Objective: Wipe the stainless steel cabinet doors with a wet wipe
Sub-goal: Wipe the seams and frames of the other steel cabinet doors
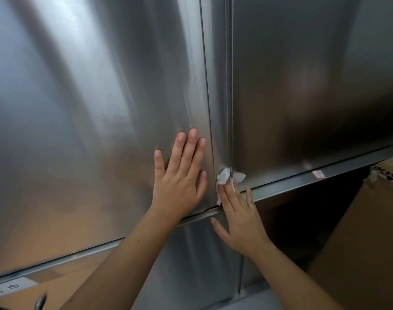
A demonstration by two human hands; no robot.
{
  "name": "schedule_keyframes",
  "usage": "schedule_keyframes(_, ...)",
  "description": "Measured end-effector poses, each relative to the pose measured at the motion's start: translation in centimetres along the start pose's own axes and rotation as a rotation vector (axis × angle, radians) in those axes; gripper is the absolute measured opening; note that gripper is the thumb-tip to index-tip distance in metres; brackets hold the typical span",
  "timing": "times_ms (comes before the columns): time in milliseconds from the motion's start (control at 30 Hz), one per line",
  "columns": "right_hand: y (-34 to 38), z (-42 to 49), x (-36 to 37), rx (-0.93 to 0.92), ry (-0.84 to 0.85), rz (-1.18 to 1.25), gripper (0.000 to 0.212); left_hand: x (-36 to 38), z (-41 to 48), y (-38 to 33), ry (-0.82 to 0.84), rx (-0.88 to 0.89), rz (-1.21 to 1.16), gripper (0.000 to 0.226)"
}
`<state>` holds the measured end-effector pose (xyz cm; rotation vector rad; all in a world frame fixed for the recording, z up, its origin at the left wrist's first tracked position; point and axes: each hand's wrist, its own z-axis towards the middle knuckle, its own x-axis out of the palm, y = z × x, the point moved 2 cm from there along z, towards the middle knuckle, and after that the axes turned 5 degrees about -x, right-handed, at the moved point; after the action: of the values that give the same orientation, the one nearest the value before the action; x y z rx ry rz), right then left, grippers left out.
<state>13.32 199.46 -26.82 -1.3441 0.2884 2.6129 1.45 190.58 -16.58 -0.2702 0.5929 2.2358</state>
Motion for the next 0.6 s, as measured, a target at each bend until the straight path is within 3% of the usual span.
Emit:
schedule_keyframes(133,-0.1,-2.3,1.8,0.041,0.091,-0.003,0.075,0.1,0.0,0.0,0.002,0.005,-0.004,0.071)
schedule_keyframes(433,0.5,2.9,-2.0,0.044,-0.143,0.015,0.073,0.0,0.1,0.0,-0.002,0.006,0.003,0.073)
schedule_keyframes(600,0.1,1.6,-0.9,0.012,-0.075,-0.013,0.077,0.1,0.0,0.0,0.000,0.005,0.001,0.072)
